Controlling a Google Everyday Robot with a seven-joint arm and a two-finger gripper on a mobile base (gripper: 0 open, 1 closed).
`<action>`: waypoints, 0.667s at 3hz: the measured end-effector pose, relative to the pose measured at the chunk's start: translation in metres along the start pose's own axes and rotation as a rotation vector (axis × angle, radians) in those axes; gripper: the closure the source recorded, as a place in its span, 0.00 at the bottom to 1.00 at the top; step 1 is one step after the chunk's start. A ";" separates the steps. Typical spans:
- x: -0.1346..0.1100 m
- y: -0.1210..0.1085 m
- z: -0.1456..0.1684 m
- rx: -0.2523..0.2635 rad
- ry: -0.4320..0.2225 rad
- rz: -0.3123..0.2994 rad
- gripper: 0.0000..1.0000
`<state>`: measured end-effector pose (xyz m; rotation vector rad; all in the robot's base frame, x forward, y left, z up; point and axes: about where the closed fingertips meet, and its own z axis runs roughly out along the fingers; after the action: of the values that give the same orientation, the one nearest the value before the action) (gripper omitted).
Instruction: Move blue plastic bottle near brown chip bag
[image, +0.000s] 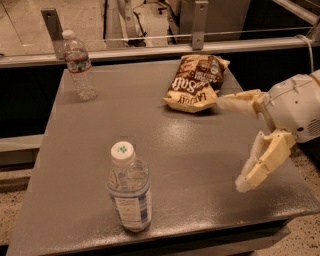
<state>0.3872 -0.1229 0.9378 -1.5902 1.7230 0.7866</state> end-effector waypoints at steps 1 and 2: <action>-0.020 0.016 0.030 -0.021 -0.103 -0.010 0.00; -0.036 0.032 0.067 -0.045 -0.168 -0.019 0.00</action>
Offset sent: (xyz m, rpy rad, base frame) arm -0.0386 0.1202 -0.0270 0.2491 0.0099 0.0707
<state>0.3612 -0.0453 0.9260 -1.5220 1.5780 0.9277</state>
